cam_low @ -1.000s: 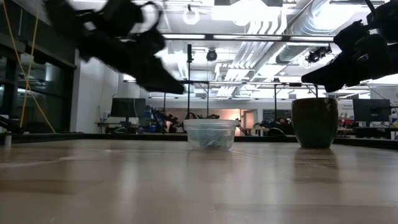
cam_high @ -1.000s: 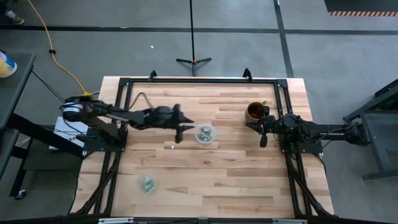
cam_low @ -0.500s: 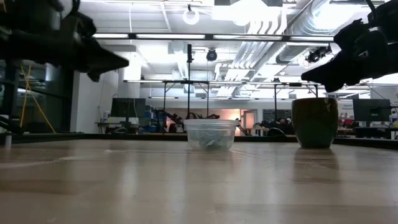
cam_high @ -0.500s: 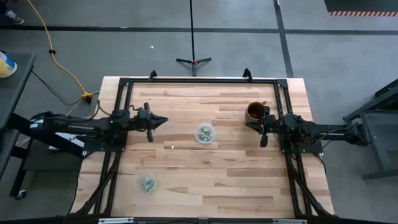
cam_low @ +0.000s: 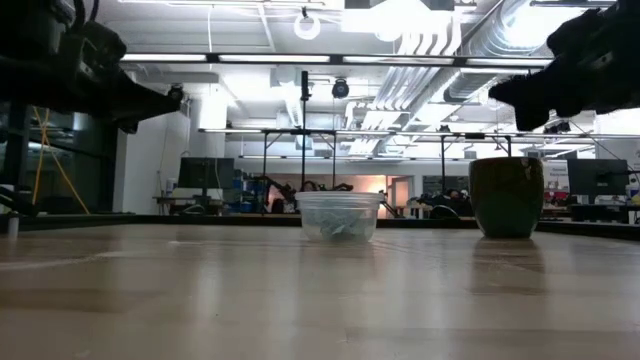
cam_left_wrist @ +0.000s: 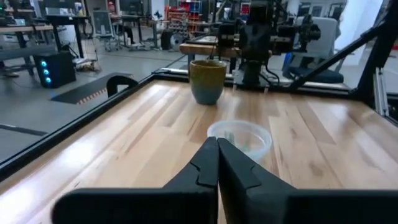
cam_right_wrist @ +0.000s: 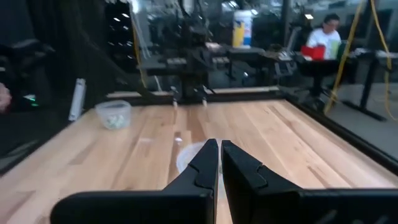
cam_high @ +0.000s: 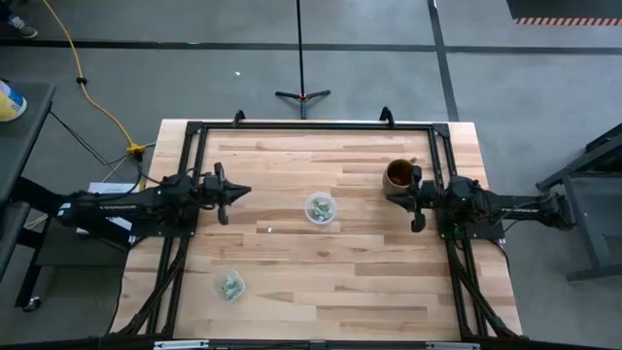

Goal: Pick and place items into bin
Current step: Return to Home Position

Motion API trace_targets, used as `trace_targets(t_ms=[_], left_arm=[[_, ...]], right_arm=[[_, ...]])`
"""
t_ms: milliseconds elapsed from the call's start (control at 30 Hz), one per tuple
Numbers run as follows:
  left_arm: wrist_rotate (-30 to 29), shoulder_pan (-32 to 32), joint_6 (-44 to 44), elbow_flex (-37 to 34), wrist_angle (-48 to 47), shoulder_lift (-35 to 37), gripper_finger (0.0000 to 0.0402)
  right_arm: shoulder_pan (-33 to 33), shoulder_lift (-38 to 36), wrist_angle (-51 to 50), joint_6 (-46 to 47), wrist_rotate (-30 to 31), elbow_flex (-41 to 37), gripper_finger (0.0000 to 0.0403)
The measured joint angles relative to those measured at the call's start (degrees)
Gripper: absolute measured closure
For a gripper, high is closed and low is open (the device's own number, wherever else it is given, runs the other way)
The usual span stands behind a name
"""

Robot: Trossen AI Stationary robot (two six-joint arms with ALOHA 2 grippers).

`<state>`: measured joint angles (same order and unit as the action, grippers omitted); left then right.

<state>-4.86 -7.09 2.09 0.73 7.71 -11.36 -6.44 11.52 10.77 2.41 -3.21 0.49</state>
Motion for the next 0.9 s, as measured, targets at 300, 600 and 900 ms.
trace_targets(t_ms=[300, 600, 900], left_arm=[[1.8, 0.0, -1.5, 0.0, -6.4, 5.7, 0.0359], [5.6, 0.0, -1.9, -0.1, -7.1, 5.5, 0.0379], [5.8, 0.0, -3.9, -0.1, -7.1, 5.5, 0.0327]], right_arm=[[0.0, -2.7, -3.1, -0.5, 0.0, 0.0, 0.0391], [0.0, -2.6, -3.2, -5.0, 0.3, 0.0, 0.0391], [0.0, -2.6, -5.1, -7.1, 6.5, 0.0, 0.0391]])
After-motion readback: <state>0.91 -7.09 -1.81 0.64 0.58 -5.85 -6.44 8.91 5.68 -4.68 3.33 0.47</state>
